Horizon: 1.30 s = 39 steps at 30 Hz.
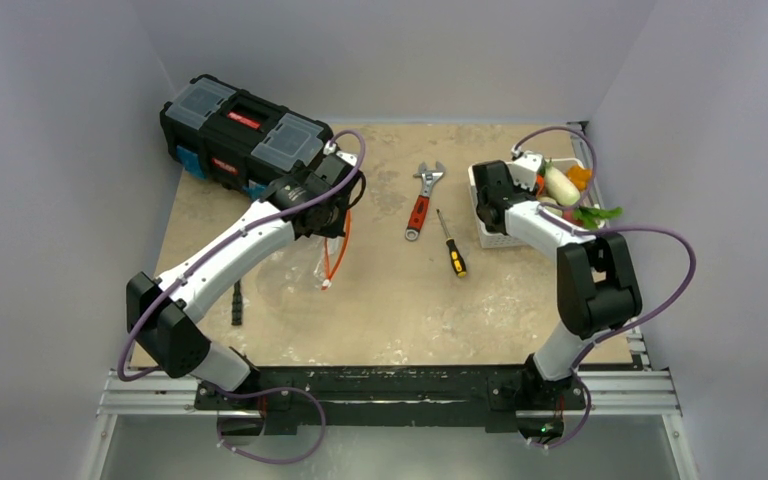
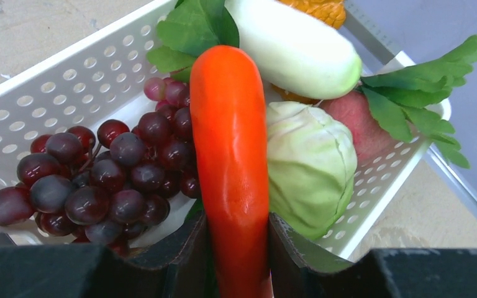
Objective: Place the food in the zip-top bag and seal the zipper
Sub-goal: Pick up the fake vegetable from the bin, then place the fake vegetable in the zipper food storage bag.
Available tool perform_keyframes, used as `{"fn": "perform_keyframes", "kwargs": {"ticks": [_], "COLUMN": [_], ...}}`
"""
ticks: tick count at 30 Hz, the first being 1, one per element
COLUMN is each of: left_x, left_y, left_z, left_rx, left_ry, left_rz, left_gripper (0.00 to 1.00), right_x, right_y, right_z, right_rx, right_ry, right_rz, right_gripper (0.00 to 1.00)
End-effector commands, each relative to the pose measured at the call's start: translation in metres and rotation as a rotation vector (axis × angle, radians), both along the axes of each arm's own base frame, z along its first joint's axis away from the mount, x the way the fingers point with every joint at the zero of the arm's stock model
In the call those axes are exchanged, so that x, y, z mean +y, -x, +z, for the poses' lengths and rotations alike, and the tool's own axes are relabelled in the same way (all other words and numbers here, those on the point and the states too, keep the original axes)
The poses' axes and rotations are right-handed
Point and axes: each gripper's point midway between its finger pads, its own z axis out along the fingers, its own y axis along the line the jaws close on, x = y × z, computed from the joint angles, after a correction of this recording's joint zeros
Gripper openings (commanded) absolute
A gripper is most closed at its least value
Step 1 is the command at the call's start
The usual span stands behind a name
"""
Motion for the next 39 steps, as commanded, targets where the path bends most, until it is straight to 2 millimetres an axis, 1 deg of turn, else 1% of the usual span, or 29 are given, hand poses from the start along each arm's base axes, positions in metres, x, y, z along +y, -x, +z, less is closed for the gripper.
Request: {"fn": "perform_keyframes", "kwargs": {"ticks": [1,3,5,6,8,9,11,13,15,17,19,20,21,23,25,26,28,29,30,34,36,39], "left_x": [0.002,0.002,0.002,0.002,0.002,0.002,0.003,0.004,0.005,0.006,0.007,0.007,0.007,0.008,0.007,0.007,0.007,0.007,0.006,0.005,0.005,0.004], "left_y": [-0.003,-0.003,-0.003,-0.003,-0.003,-0.003,-0.003,-0.003,-0.003,-0.004,-0.005,-0.006,-0.006,-0.007,-0.008,-0.008,-0.008,-0.009,-0.009,-0.009,-0.009,-0.009], "left_z": [0.018,0.019,0.019,0.019,0.019,0.019,0.019,0.018,0.017,0.016,0.014,0.013,0.012,0.009,0.007,0.005,0.005,0.004,0.003,0.0,-0.001,-0.002], "left_rx": [-0.059,-0.062,-0.062,-0.062,-0.059,-0.058,-0.059,-0.061,-0.06,-0.062,-0.062,-0.059,-0.057,-0.051,-0.046,-0.041,-0.041,-0.041,-0.04,-0.03,-0.028,-0.024], "left_ry": [0.036,0.037,0.037,0.039,0.041,0.041,0.042,0.037,0.03,0.023,0.014,0.01,0.005,-0.006,-0.011,-0.011,-0.011,-0.013,-0.014,-0.017,-0.016,-0.015], "left_rz": [-0.009,-0.009,-0.007,-0.007,-0.007,-0.007,-0.005,-0.002,0.0,0.003,0.007,0.008,0.01,0.014,0.017,0.018,0.018,0.018,0.018,0.018,0.017,0.014], "left_gripper": [0.0,0.0,0.0,0.0,0.0,0.0,0.0,0.0,0.0,0.0,0.0,0.0,0.0,0.0,0.0,0.0,0.0,0.0,0.0,0.0,0.0,0.0], "right_x": [-0.004,-0.005,-0.001,0.004,0.021,0.041,0.08,0.122,0.167,0.206,0.234,0.246,0.254,0.264,0.271,0.277,0.284,0.286,0.285,0.267,0.262,0.25], "right_y": [-0.001,0.005,0.009,0.011,0.012,0.009,0.01,0.015,0.024,0.039,0.053,0.064,0.072,0.087,0.102,0.127,0.147,0.155,0.159,0.163,0.167,0.164], "right_z": [0.058,0.083,0.106,0.118,0.137,0.145,0.157,0.161,0.155,0.143,0.132,0.131,0.129,0.124,0.116,0.102,0.099,0.101,0.104,0.114,0.12,0.129], "right_rx": [-0.136,-0.193,-0.249,-0.28,-0.332,-0.358,-0.389,-0.391,-0.339,-0.226,-0.131,-0.095,-0.068,-0.007,0.092,0.249,0.329,0.339,0.337,0.284,0.281,0.255], "right_ry": [-0.037,-0.052,-0.094,-0.125,-0.204,-0.266,-0.384,-0.498,-0.657,-0.798,-0.911,-0.955,-0.985,-1.027,-1.059,-1.073,-1.067,-1.05,-1.024,-0.93,-0.905,-0.84], "right_rz": [-0.03,-0.024,0.013,0.046,0.145,0.254,0.455,0.656,0.835,0.969,1.064,1.11,1.141,1.168,1.19,1.222,1.274,1.297,1.307,1.273,1.27,1.236], "right_gripper": [0.06,0.0,0.0,0.0,0.0,0.0,0.0,0.0,0.0,0.0,0.0,0.0,0.0,0.0,0.0,0.0,0.0,0.0,0.0,0.0,0.0,0.0]}}
